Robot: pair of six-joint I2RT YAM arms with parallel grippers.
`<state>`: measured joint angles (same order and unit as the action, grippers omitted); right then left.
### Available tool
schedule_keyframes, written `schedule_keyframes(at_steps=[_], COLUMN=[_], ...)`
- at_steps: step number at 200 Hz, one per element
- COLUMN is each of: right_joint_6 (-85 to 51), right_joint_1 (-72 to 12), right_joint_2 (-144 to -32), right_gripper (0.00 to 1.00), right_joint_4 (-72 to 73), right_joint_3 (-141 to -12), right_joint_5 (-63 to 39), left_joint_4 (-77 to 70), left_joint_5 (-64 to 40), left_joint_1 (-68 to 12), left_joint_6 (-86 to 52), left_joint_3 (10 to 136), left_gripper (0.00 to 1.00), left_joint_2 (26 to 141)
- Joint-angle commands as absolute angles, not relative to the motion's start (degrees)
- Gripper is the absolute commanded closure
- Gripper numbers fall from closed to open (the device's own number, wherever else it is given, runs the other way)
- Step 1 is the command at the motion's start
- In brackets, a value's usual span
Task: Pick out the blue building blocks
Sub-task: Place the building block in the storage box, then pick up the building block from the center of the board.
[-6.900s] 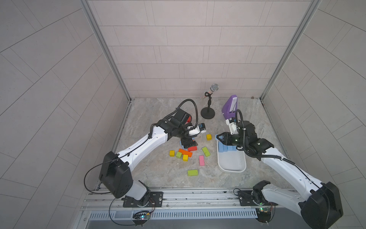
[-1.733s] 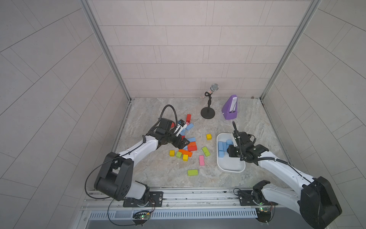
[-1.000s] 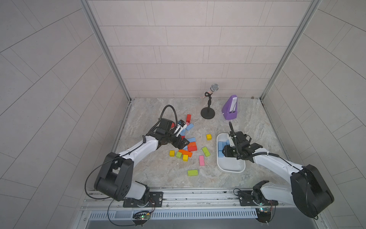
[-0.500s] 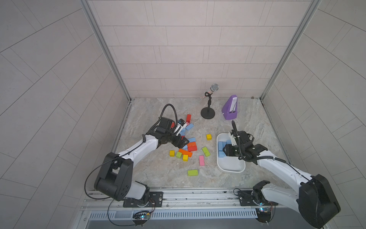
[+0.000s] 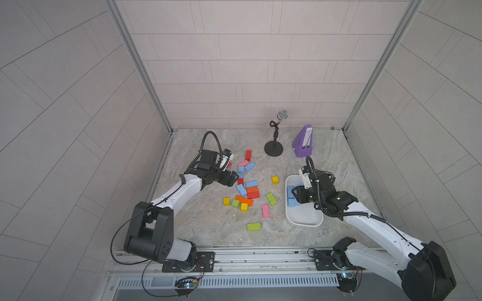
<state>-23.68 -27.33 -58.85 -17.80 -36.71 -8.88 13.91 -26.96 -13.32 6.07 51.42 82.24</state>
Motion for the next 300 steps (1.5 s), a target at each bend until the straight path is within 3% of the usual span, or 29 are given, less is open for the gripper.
schedule_keyframes(at_steps=[1,105,173,300], right_joint_6=[-19.95,-13.12,-14.79,-18.89], right_joint_1=[-30.66,-42.80,-48.67,-51.42], right_joint_2=[-60.97,-89.07,-109.57,-120.70], right_gripper=[0.55,0.53,0.50,0.53], right_joint_4=[-14.15,-13.67,-29.57,-32.13], right_joint_3=[-40.43,-62.27,-84.02,-90.57], right_joint_5=[-6.06,-5.59,-5.04,-4.68], left_joint_4=[12.74,10.98,10.57,8.10], left_joint_5=[-26.02,-23.89,-25.40,-27.14], left_joint_1=[-11.32,-5.03,-1.87,-1.28], left_joint_6=[3.46,0.60,-0.23,0.62], left_joint_3=[51.18,50.18,49.70,48.10], left_gripper=[0.11,0.10,0.10,0.11], left_joint_2=[83.61,81.85,80.17,78.32])
